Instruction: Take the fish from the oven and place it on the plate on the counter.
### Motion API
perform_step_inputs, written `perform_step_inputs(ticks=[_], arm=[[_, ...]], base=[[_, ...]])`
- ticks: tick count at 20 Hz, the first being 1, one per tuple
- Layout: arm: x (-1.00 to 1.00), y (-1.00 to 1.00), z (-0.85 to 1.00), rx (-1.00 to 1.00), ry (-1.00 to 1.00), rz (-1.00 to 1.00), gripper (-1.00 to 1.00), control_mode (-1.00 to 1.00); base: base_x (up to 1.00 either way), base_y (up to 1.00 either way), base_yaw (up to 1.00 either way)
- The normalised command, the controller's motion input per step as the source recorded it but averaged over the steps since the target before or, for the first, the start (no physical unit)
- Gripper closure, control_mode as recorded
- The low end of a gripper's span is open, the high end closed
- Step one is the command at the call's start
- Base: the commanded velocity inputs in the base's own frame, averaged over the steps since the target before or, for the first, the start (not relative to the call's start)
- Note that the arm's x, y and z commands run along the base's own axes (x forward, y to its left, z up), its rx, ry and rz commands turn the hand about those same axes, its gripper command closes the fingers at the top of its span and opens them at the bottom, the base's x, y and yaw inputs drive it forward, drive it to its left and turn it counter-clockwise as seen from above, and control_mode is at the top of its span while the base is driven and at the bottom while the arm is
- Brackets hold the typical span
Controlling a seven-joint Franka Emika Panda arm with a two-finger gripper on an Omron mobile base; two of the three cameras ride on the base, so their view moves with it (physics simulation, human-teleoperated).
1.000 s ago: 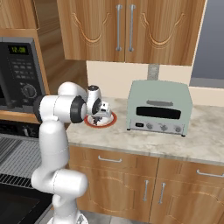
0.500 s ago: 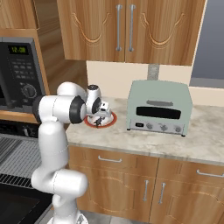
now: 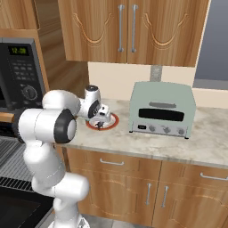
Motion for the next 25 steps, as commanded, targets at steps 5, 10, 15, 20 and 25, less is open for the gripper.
perform_step_inputs(ticks=[5,10,15,20,25], arm=[[-1.0,-0.22,0.49,0.06,-0.01,0.0,-1.0,-1.0],[-1.0,-0.08,0.74,0.01,-0.06,0.0,-1.0,-1.0],[-0.68,0.0,0.96,0.0,-0.07,0.0,-1.0,-1.0],[-0.41,0.0,1.0,0.0,-0.07,0.01,-1.0,-1.0],[-0.58,0.0,0.65,0.0,-0.25,0.01,-1.0,-1.0]], base=[[0.0,0.0,0.0],[0.0,0.0,0.0],[0.0,0.0,0.0],[0.0,0.0,0.0],[0.0,0.0,0.0]])
